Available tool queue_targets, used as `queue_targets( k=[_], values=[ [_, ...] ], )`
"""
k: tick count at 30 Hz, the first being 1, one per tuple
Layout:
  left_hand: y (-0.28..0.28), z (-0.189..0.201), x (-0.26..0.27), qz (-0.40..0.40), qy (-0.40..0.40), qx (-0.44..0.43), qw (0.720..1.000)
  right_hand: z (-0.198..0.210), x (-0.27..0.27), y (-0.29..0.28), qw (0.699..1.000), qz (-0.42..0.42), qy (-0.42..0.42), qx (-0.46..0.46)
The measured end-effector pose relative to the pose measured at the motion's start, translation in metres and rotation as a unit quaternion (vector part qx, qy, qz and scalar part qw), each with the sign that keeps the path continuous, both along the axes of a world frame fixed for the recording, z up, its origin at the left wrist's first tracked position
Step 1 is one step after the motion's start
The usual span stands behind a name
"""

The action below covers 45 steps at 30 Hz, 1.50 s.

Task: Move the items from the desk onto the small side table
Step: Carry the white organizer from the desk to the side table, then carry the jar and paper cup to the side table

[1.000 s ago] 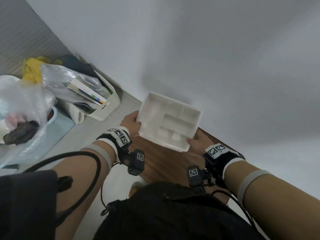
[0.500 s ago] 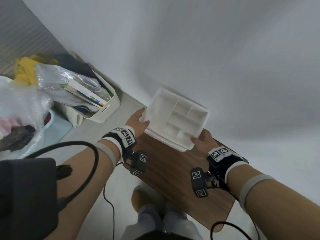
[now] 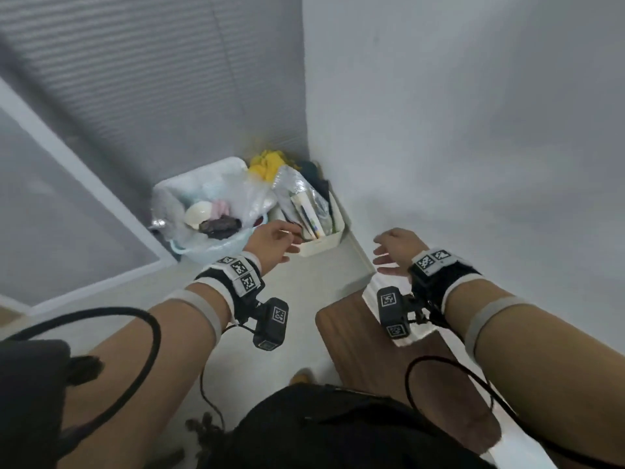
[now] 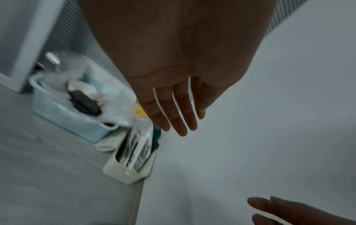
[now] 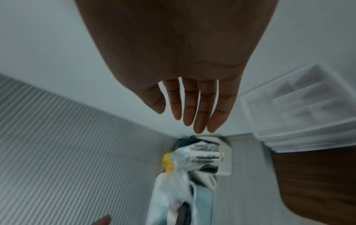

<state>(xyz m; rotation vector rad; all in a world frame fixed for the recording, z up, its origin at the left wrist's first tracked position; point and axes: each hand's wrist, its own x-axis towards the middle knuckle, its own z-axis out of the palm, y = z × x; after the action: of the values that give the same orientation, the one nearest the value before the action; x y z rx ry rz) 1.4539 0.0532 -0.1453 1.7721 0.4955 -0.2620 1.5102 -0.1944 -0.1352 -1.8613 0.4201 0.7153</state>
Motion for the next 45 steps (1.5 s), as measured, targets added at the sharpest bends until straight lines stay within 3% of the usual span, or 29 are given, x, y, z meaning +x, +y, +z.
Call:
queue_targets(
  k=[6, 12, 17, 23, 28, 32, 35, 37, 41, 45],
  values=[
    [0.074, 0.068, -0.160, 0.189, -0.064, 0.056, 0.978, 0.073, -0.059, 0.119, 0.979, 0.184, -0.027, 0.085],
    [0.099, 0.085, -0.346, 0.387, -0.063, 0.051, 0.919, 0.095, -0.178, 0.231, 0.930, 0.333, -0.063, 0.139],
    [0.091, 0.086, -0.511, 0.554, -0.056, 0.062, 0.828, 0.097, -0.322, 0.307, 0.851, 0.499, -0.047, 0.156],
    [0.049, 0.087, -0.679, 0.704, -0.029, 0.074, 0.706, 0.098, -0.487, 0.352, 0.724, 0.664, -0.095, 0.163],
    [0.013, 0.076, -0.794, 0.752, 0.019, 0.103, 0.651, 0.081, -0.610, 0.373, 0.624, 0.765, -0.109, 0.111],
    [0.005, 0.048, -0.870, 0.737, 0.167, 0.172, 0.632, 0.056, -0.683, 0.386, 0.487, 0.832, -0.266, -0.012],
    [0.005, 0.031, -0.911, 0.653, 0.340, 0.243, 0.632, 0.036, -0.720, 0.396, 0.446, 0.831, -0.327, -0.059],
    [0.004, 0.023, -0.930, 0.613, 0.392, 0.241, 0.642, 0.021, -0.735, 0.406, 0.427, 0.834, -0.340, -0.078],
    [0.003, 0.004, -0.948, 0.599, 0.421, 0.196, 0.652, -0.004, -0.752, 0.418, 0.368, 0.849, -0.367, -0.099],
    [0.001, -0.008, -0.949, 0.636, 0.392, 0.159, 0.646, -0.015, -0.763, 0.429, 0.282, 0.877, -0.371, -0.119]
  ],
)
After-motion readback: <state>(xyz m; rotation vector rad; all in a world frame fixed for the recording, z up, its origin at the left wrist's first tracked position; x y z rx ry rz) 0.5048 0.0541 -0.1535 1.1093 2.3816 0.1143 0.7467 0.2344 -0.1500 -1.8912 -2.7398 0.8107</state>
